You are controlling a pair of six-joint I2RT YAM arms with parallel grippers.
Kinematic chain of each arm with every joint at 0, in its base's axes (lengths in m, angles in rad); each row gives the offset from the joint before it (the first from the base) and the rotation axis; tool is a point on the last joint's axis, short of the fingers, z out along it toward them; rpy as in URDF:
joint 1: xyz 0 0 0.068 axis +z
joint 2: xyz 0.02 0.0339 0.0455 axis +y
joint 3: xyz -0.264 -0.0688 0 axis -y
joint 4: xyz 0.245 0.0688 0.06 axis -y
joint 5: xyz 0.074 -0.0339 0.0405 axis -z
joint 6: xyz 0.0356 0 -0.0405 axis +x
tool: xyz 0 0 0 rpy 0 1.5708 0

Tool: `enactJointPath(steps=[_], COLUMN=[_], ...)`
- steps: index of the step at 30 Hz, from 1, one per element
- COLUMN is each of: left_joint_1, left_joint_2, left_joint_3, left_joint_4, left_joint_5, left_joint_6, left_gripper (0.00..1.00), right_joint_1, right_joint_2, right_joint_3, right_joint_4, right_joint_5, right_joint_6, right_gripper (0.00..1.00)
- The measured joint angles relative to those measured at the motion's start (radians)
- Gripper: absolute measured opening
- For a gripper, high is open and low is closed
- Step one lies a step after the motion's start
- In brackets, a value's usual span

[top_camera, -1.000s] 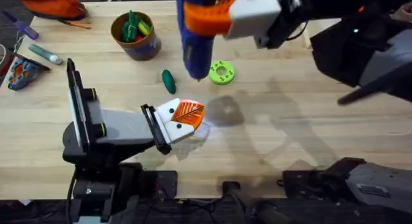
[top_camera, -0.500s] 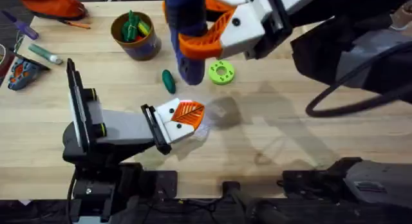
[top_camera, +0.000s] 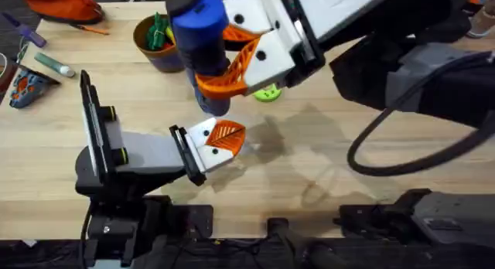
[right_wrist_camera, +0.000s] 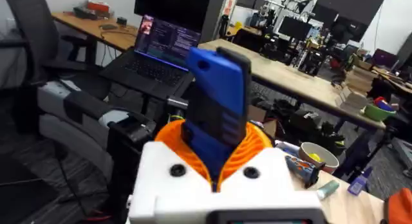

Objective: Pick up the gripper from the table and insert it into the empty holder that is missing its gripper. Then pick up a screw, insert it into the mounting hole, and use the screwdriver to tighten it. Finally, clean up the table by picking up the vegetable and placing it into the bucket.

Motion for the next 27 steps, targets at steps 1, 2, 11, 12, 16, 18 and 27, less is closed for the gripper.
enactJointPath(steps=[1,2,11,12,16,18,27], left_joint_1=[0.000,0.000,0.000,0.000,0.000,0.000,0.000], left_joint_2=[0.000,0.000,0.000,0.000,0.000,0.000,0.000], left_joint_3=[0.000,0.000,0.000,0.000,0.000,0.000,0.000], left_joint_4=[0.000,0.000,0.000,0.000,0.000,0.000,0.000], left_joint_5=[0.000,0.000,0.000,0.000,0.000,0.000,0.000], left_joint_6=[0.000,0.000,0.000,0.000,0.000,0.000,0.000], left_gripper=[0.015,0.015,0.015,0.015,0.015,0.015,0.015], right_joint_1=[0.000,0.001,0.011,0.012,0.020,0.028,0.066], right_joint_2=[0.004,0.006,0.010,0.010,0.010,0.010,0.010], right_joint_3=[0.000,0.000,0.000,0.000,0.000,0.000,0.001], right_joint_4=[0.000,0.001,0.008,0.008,0.009,0.015,0.018], right_joint_5=[0.000,0.000,0.000,0.000,0.000,0.000,0.008], right_joint_6=[-0.004,-0.008,-0.018,-0.018,-0.018,-0.018,-0.016], right_gripper=[0.026,0.026,0.026,0.026,0.026,0.026,0.026])
